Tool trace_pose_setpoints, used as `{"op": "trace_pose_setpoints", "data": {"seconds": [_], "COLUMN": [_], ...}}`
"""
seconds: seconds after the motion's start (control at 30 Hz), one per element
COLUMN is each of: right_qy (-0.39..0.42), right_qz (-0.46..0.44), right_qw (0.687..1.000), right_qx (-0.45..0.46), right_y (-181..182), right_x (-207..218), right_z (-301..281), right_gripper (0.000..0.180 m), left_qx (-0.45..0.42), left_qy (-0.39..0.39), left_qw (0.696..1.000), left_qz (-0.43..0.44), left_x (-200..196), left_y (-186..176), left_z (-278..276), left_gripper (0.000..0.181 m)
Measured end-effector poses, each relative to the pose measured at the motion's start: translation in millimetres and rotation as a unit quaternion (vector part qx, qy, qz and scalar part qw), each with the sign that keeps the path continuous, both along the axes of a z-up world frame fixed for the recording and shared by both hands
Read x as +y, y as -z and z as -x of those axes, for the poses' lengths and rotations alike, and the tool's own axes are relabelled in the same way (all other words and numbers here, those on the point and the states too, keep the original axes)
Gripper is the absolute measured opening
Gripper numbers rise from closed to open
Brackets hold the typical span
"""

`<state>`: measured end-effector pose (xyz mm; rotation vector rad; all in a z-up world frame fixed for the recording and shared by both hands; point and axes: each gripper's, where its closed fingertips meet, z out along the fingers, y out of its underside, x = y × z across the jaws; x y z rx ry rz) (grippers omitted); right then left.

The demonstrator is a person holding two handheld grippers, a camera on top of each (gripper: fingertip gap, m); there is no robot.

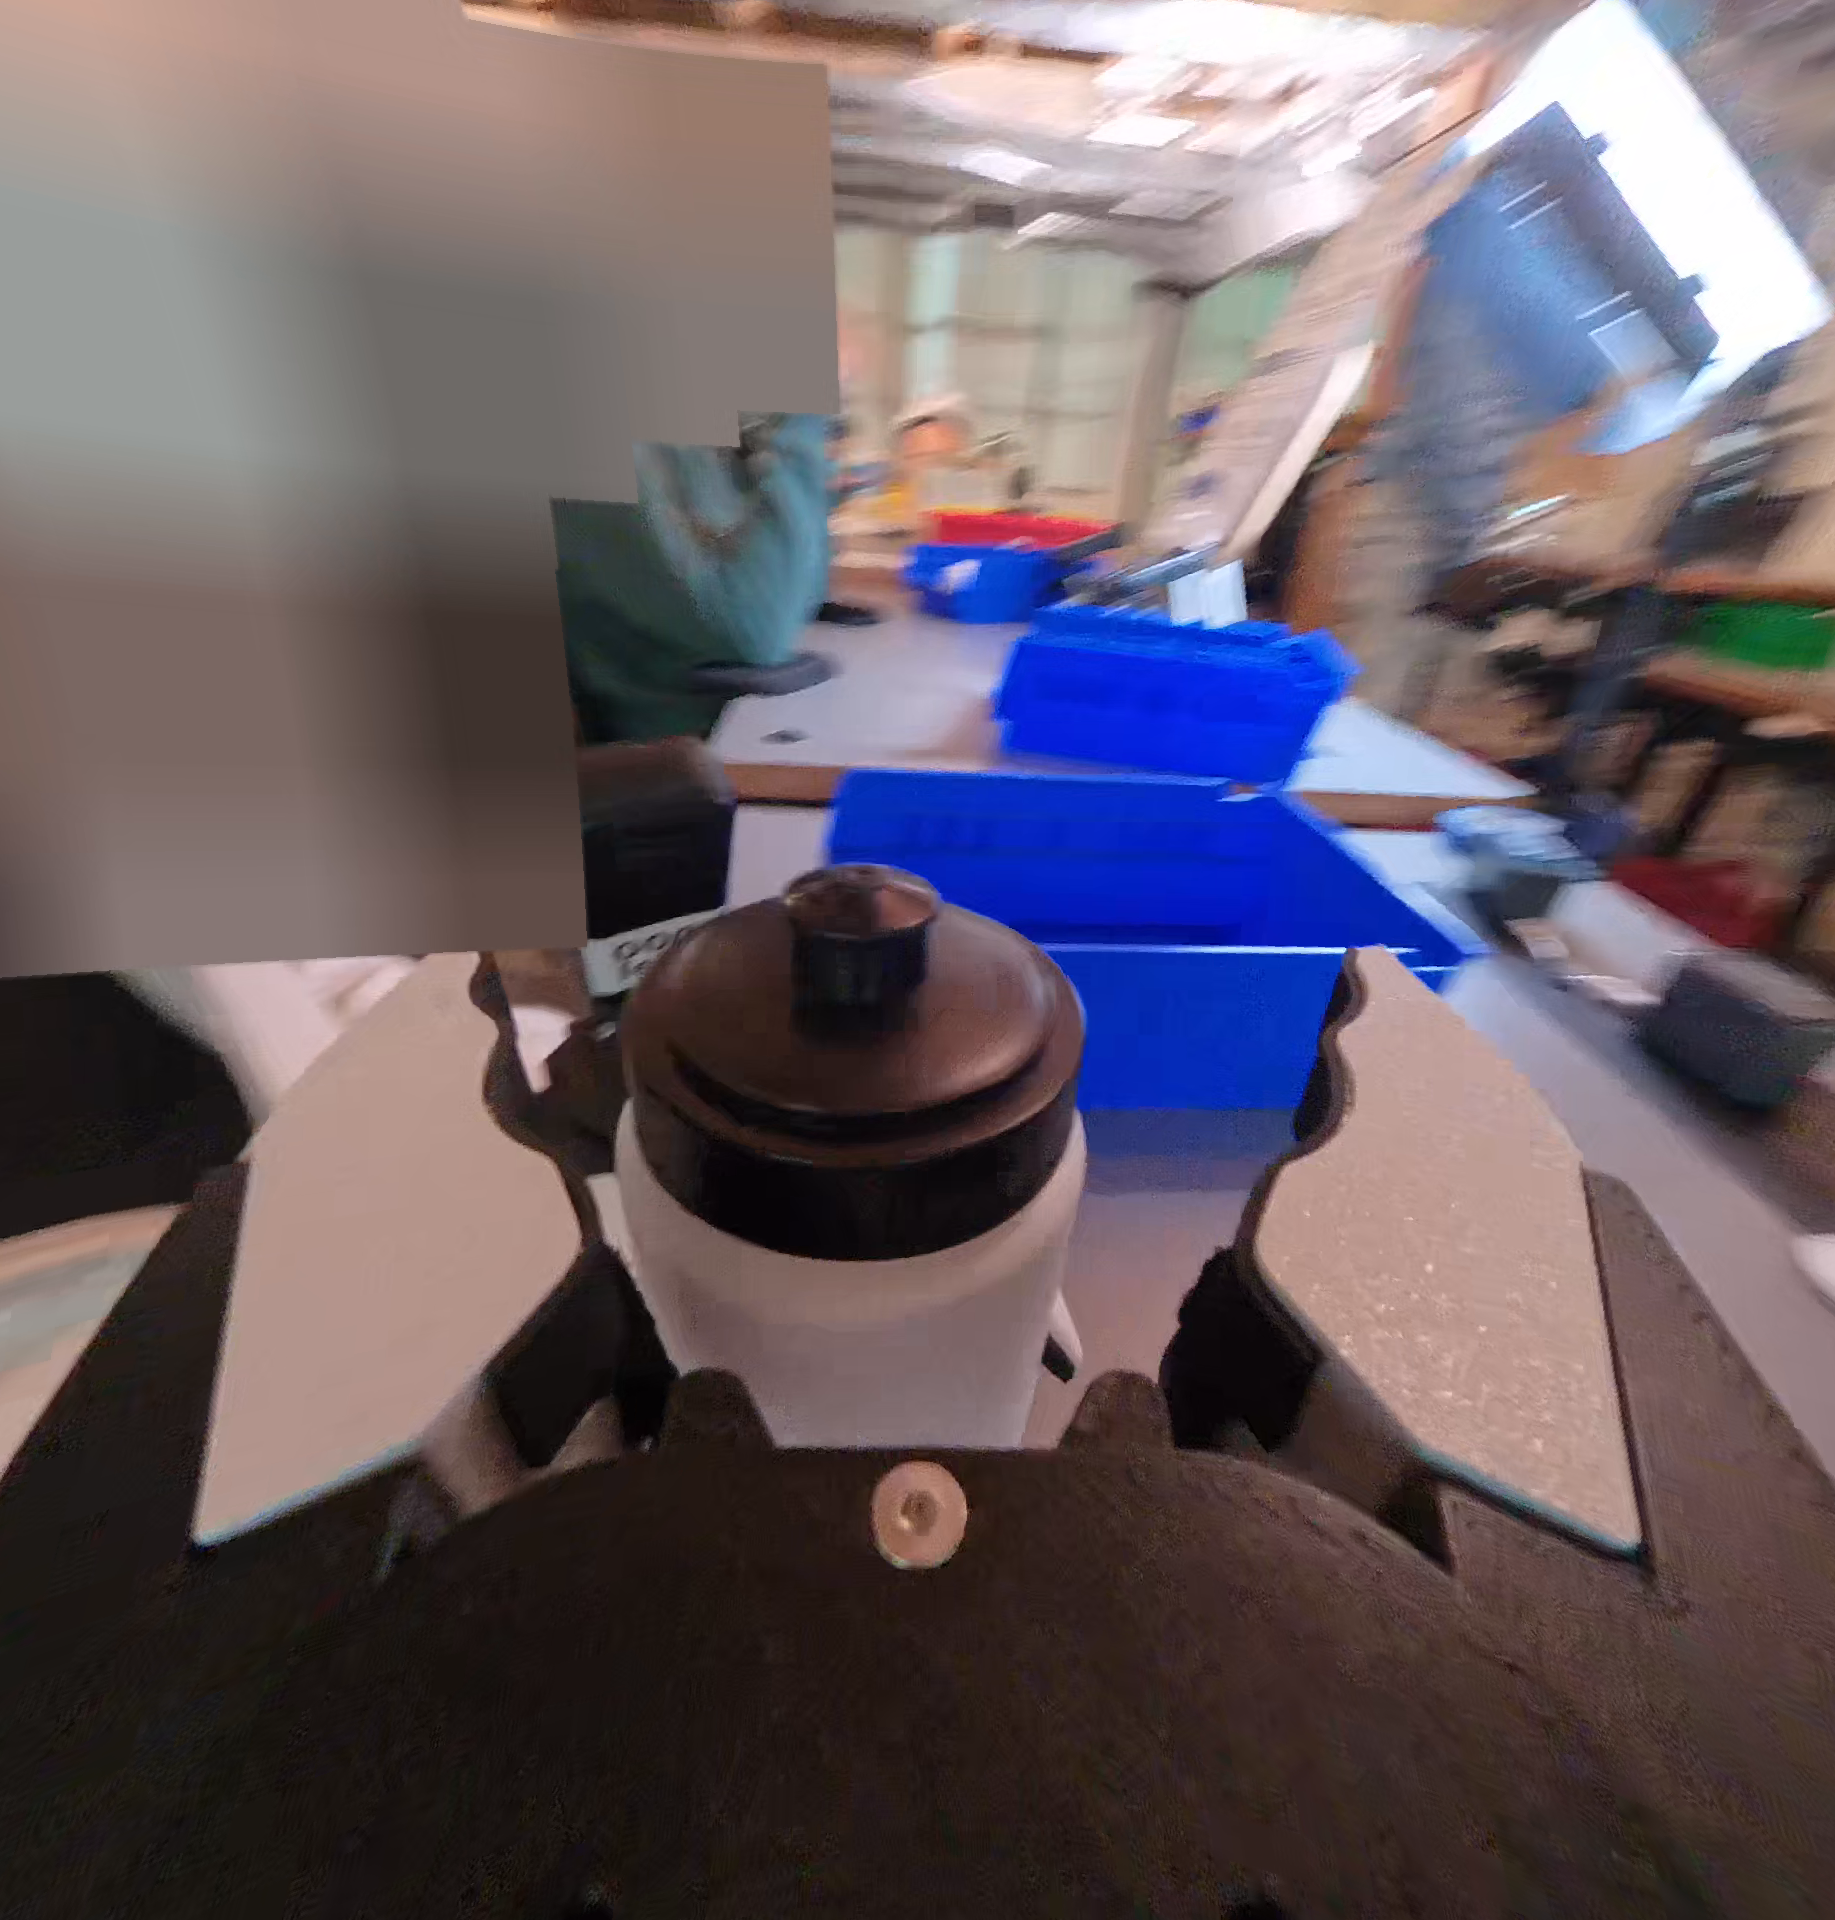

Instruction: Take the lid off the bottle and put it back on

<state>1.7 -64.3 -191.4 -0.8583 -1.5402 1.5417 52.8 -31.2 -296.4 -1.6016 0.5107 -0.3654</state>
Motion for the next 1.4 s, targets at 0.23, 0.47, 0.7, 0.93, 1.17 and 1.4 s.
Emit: {"op": "trace_pose_setpoints", "data": {"seconds": [0.23, 0.47, 0.7, 0.93, 1.17, 1.4], "right_qy": [0.247, 0.020, -0.281, -0.130, 0.197, 0.162], "right_qz": [-0.003, -0.037, -0.084, -0.013, -0.002, -0.097], "right_qw": [0.969, 0.997, 0.953, 0.989, 0.980, 0.981], "right_qx": [0.019, -0.059, -0.080, -0.072, 0.029, -0.053], "right_y": [3, 11, 14, 3, -11, 8], "right_x": [4, -7, -30, -10, 4, 2], "right_z": [-3, -12, -41, -15, -15, -7], "right_gripper": [0.100, 0.079, 0.079, 0.127, 0.114, 0.079], "left_qx": [0.002, 0.005, -0.006, 0.000, 0.001, 0.003], "left_qy": [-0.010, 0.024, 0.120, 0.041, -0.011, 0.004], "left_qw": [1.000, 1.000, 0.993, 0.999, 1.000, 1.000], "left_qz": [-0.002, -0.001, 0.007, 0.000, 0.000, 0.000], "left_x": [1, -3, -19, -7, 1, -2], "left_y": [0, 0, 0, 0, 0, 0], "left_z": [1, -4, -24, -6, 5, 5], "left_gripper": [0.088, 0.088, 0.088, 0.088, 0.088, 0.088]}}
